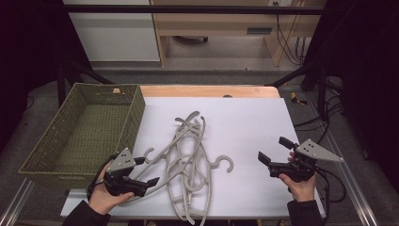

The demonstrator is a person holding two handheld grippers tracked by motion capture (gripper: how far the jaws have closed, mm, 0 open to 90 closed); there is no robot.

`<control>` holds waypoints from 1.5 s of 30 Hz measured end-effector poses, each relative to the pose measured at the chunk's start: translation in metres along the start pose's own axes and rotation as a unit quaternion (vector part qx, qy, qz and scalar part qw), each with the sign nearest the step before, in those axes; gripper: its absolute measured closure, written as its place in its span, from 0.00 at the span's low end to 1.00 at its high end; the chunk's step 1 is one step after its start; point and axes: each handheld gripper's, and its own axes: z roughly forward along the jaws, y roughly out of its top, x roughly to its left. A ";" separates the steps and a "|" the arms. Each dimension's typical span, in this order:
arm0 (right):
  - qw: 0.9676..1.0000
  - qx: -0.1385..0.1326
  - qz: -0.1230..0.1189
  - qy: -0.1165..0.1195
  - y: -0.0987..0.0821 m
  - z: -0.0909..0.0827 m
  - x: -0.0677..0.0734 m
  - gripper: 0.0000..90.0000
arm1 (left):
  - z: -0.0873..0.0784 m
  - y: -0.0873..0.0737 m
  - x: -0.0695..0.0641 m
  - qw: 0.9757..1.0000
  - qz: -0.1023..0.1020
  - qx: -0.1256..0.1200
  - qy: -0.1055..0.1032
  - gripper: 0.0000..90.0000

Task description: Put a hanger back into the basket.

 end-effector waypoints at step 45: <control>1.000 0.016 -0.006 0.005 -0.002 0.005 0.001 0.02 | 0.064 -0.017 -0.014 0.983 0.039 0.179 -0.020 0.89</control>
